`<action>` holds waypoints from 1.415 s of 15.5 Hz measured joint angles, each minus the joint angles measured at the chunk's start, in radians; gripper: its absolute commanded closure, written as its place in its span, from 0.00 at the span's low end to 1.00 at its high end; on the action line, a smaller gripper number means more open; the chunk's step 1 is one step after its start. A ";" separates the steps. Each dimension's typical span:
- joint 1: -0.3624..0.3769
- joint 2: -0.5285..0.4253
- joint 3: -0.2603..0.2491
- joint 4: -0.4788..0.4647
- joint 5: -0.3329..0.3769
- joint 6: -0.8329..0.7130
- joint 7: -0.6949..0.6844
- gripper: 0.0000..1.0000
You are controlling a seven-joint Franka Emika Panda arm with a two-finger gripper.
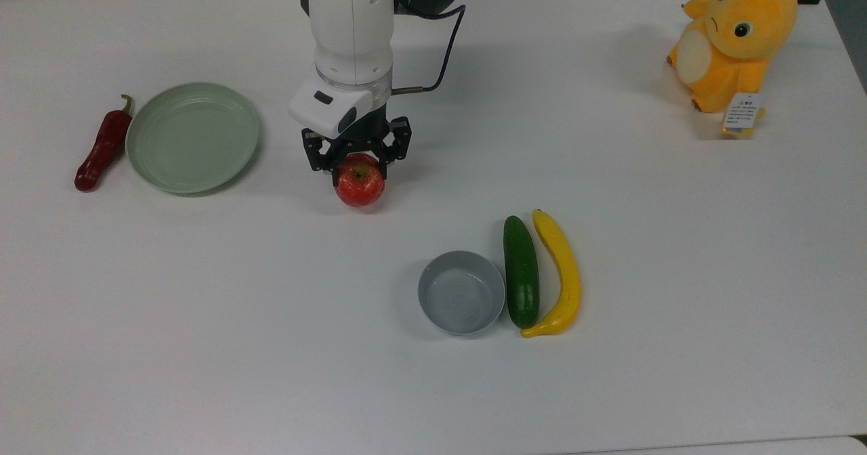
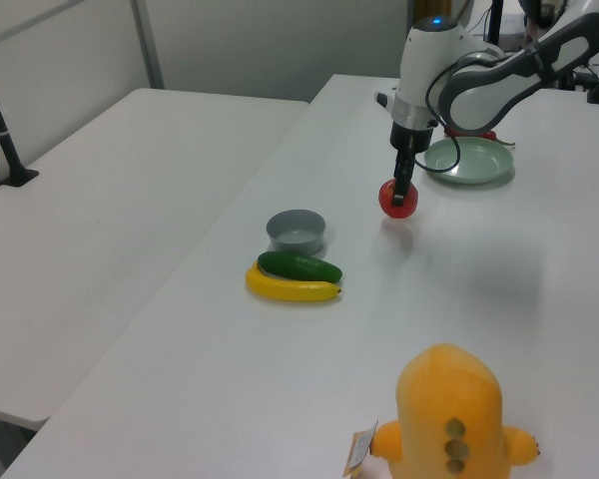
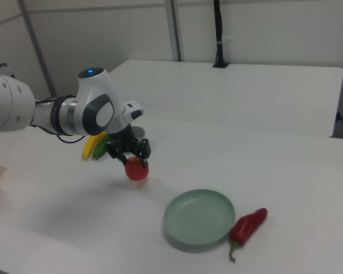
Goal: Red apple placed in the center of the desktop
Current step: 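Lower the held apple onto the bare table beside the plate, then open the gripper to release the apple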
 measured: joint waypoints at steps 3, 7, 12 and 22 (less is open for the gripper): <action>0.000 0.008 0.000 0.003 0.000 0.012 0.000 0.81; 0.000 0.022 0.000 0.005 0.000 0.037 0.000 0.13; 0.000 0.023 0.000 0.007 0.000 0.037 -0.002 0.00; 0.000 -0.011 0.000 0.053 0.000 -0.001 0.084 0.00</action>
